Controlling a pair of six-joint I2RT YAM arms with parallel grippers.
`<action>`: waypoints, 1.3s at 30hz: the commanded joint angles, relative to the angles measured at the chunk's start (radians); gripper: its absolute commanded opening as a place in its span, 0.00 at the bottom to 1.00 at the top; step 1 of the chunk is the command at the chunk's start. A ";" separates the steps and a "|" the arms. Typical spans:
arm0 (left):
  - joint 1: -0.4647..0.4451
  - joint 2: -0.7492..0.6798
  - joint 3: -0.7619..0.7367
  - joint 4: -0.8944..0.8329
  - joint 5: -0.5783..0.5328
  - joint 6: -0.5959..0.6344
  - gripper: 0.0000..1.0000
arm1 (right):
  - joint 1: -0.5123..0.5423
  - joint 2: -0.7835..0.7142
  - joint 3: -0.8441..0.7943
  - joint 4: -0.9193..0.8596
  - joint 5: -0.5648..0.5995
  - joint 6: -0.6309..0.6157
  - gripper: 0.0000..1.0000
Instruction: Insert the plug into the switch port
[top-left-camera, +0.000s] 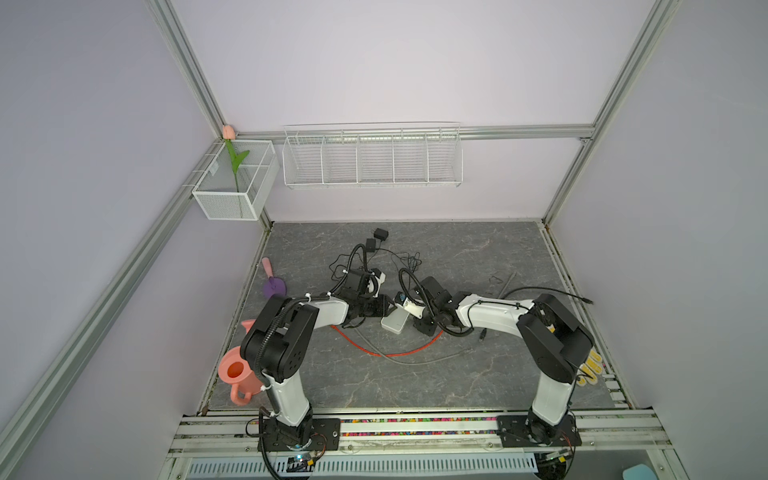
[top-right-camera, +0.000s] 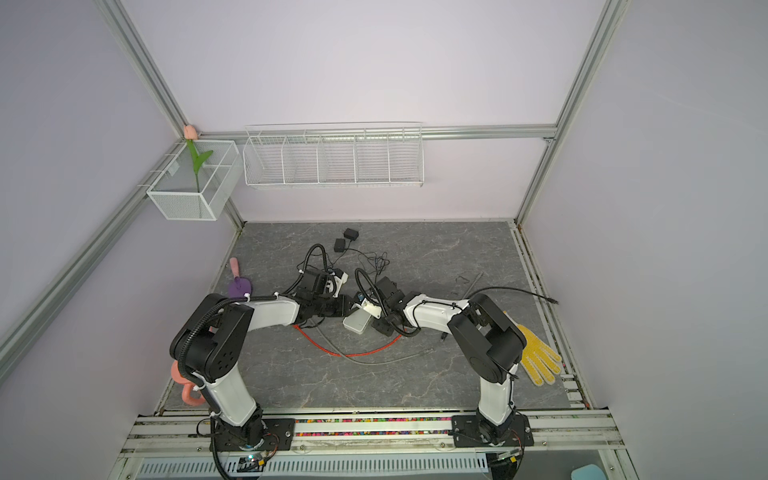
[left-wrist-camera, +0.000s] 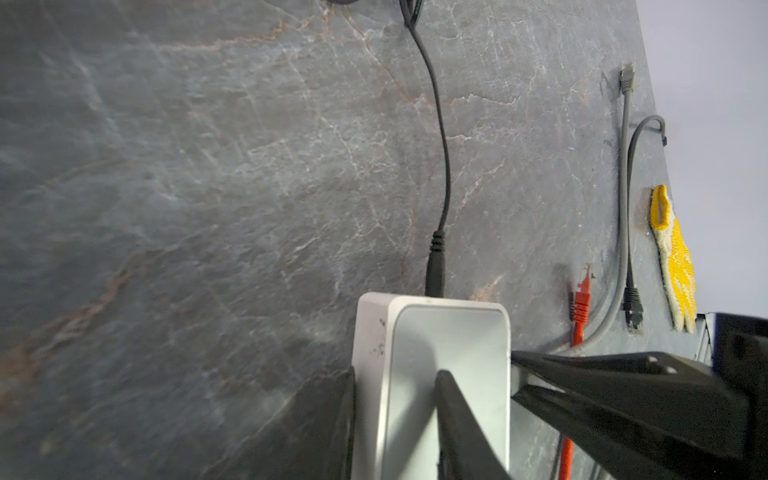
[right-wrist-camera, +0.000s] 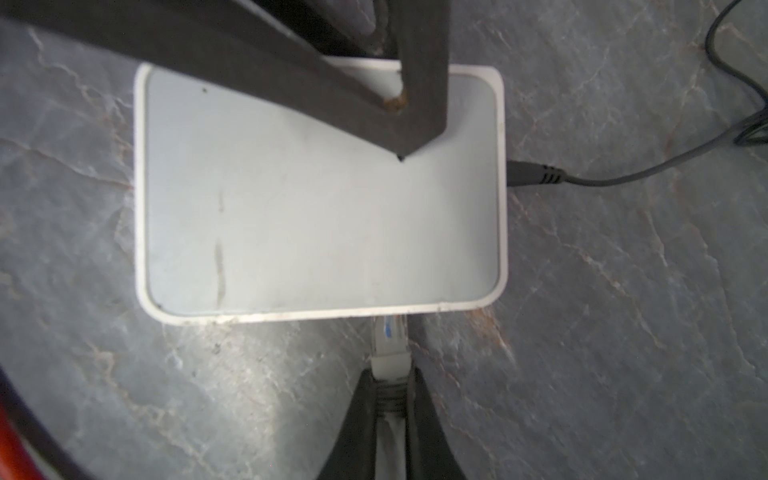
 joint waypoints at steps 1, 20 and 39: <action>-0.095 0.088 -0.067 -0.215 0.051 0.041 0.30 | 0.019 0.011 0.100 0.334 -0.116 -0.017 0.07; -0.146 0.083 -0.090 -0.195 0.073 0.036 0.30 | 0.016 0.024 0.096 0.536 -0.137 -0.015 0.07; -0.154 0.085 -0.112 -0.160 0.093 0.028 0.30 | 0.011 0.051 0.141 0.676 -0.187 -0.013 0.07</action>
